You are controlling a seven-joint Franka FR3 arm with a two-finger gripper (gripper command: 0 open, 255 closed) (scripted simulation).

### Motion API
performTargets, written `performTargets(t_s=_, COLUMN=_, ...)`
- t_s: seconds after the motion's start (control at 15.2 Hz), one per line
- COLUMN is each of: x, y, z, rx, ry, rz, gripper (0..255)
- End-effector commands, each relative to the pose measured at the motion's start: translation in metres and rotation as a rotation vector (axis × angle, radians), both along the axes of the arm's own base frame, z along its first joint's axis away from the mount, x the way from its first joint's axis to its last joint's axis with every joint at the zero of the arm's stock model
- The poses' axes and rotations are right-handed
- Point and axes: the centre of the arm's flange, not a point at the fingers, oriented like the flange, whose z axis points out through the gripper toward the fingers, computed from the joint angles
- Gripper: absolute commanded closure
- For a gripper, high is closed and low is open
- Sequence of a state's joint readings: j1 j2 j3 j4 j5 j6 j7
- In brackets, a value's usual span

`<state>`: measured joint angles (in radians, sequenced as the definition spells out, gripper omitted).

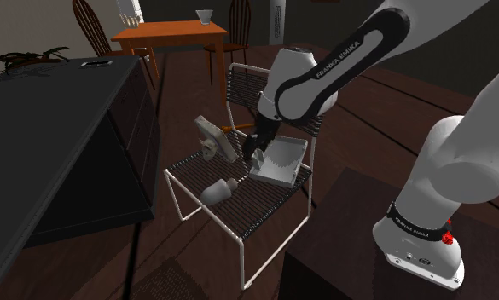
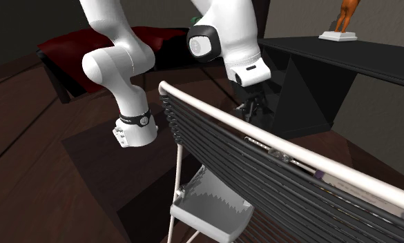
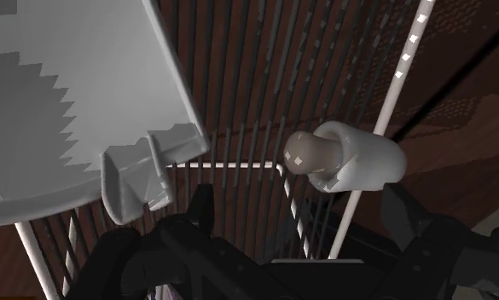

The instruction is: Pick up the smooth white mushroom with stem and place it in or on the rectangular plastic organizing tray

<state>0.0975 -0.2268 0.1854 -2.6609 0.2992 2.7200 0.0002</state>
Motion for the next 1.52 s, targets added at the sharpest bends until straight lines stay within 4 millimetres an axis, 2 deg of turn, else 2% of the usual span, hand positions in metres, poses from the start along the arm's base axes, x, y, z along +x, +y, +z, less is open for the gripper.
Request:
performTargets(t_s=0.0, x=0.005, y=0.011, z=-0.025, rx=0.003, ry=-0.008, rz=-0.002, gripper=0)
performTargets(t_s=0.53, x=0.017, y=0.019, z=-0.067, rx=0.003, ry=-0.009, rz=-0.002, gripper=0)
performTargets(t_s=1.06, x=0.017, y=0.019, z=-0.067, rx=0.003, ry=-0.009, rz=-0.002, gripper=0)
performTargets(t_s=1.12, x=0.017, y=0.019, z=-0.067, rx=0.003, ry=-0.009, rz=-0.002, gripper=255)
performTargets(t_s=1.45, x=0.017, y=0.019, z=-0.067, rx=0.003, ry=-0.009, rz=-0.002, gripper=255)
